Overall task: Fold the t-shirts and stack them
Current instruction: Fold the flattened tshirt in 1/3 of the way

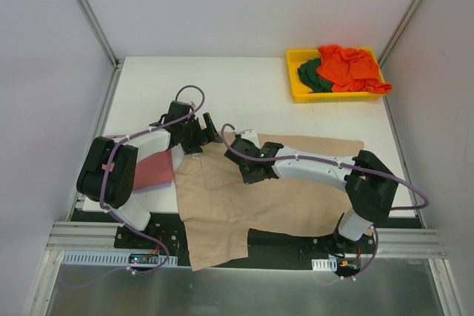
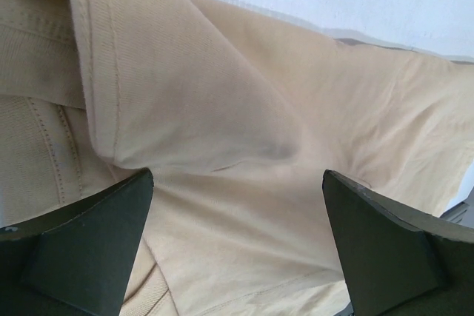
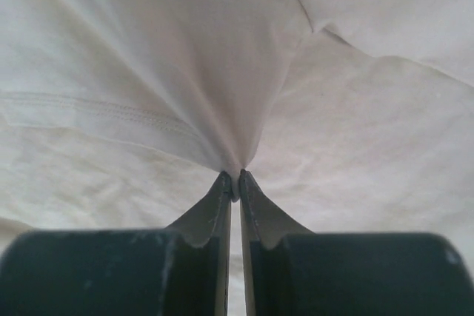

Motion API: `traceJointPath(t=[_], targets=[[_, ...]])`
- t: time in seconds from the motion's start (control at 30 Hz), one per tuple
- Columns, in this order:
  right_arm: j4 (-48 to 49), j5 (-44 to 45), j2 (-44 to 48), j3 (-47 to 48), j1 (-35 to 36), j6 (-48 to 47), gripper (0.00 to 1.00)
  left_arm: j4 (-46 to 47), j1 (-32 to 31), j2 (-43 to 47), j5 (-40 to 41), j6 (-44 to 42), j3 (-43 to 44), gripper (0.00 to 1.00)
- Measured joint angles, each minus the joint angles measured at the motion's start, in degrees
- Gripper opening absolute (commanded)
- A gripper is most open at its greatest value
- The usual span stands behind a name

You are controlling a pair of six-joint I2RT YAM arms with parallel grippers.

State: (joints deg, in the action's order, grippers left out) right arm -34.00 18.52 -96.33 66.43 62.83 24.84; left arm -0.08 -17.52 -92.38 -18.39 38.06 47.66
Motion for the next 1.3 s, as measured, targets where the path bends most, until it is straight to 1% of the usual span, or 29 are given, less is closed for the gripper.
traceJointPath(t=[0.03, 0.1, 0.13, 0.17, 0.23, 0.27, 0.3, 0.37, 0.4, 0.5, 0.6, 0.67, 0.77, 0.87, 0.93, 1.03, 1.1, 1.3], targets=[[0.09, -0.22, 0.63, -0.42, 0.07, 0.13, 0.13, -0.04, 0.0, 0.0, 0.04, 0.0, 0.0, 0.99], [0.42, -1.31, 2.27, -1.64, 0.24, 0.46, 0.22, -0.22, 0.0, 0.0, 0.22, -0.02, 0.09, 0.99], [0.39, -1.99, 3.1, -2.29, 0.35, 0.57, 0.39, -0.28, 0.0, 0.0, 0.28, -0.11, 0.11, 0.99], [0.28, -2.6, 3.8, -2.93, 0.44, 0.63, 0.54, -0.42, 0.0, 0.02, 0.37, -0.17, 0.15, 0.99], [-0.17, -3.45, 5.22, -4.28, 0.61, 0.85, 0.7, -1.27, 0.0, 0.02, 0.5, -0.39, 0.59, 0.99], [-0.57, -3.5, 5.81, -4.76, 0.7, 0.83, 0.76, -1.97, 0.0, 0.07, 0.57, -0.63, 0.83, 0.99], [-0.83, -3.26, 6.54, -5.22, 0.76, 0.9, 0.85, -2.8, 0.0, 0.24, 0.68, -1.01, 0.96, 0.99], [-1.44, -2.19, 8.48, -6.14, 0.81, 1.05, 0.99, -4.72, 0.0, 1.07, 0.96, -1.44, 1.01, 0.99], [-1.68, -1.14, 10.08, -6.82, 0.81, 0.96, 0.96, -6.38, 0.02, 1.95, 1.38, -1.55, 0.94, 0.99], [-2.47, 2.14, 17.51, -9.18, -0.07, 0.76, 0.96, -10.34, 0.13, 5.77, 2.78, -1.62, 0.81, 0.99], [-2.64, 4.0, 25.4, -11.15, -3.69, 0.52, 0.96, -13.64, 0.33, 11.13, 4.35, -1.7, 0.83, 0.99], [-2.25, 4.0, 30.29, -12.98, -9.46, -0.04, 0.96, -15.26, 0.22, 13.88, 5.31, -1.75, 1.03, 0.99], [-1.05, 2.4, 35.74, -16.72, -20.9, -1.18, 0.96, -16.96, -1.14, 16.04, 6.34, -1.9, 2.43, 0.99], [-0.48, 0.7, 38.91, -19.98, -28.74, -2.89, 0.96, -17.49, -3.74, 15.17, 6.75, -2.01, 4.87, 0.99], [0.81, -1.79, 40.22, -21.92, -33.48, -4.72, 0.96, -17.9, -5.05, 12.92, 6.71, -2.27, 7.28, 0.99], [3.56, -6.64, 39.41, -23.39, -39.39, -6.71, 0.96, -17.59, -5.79, 7.61, 6.38, -2.82, 10.95, 0.99], [5.33, -10.27, 36.68, -23.5, -43.25, -7.76, 0.96, -16.85, -5.79, 3.61, 6.25, -2.97, 12.37, 0.99], [11.13, -18.1, 21.31, -23.37, -50.62, -10.29, 0.97, -16.24, -5.62, -6.95, 6.4, -3.23, 12.79, 0.99]])
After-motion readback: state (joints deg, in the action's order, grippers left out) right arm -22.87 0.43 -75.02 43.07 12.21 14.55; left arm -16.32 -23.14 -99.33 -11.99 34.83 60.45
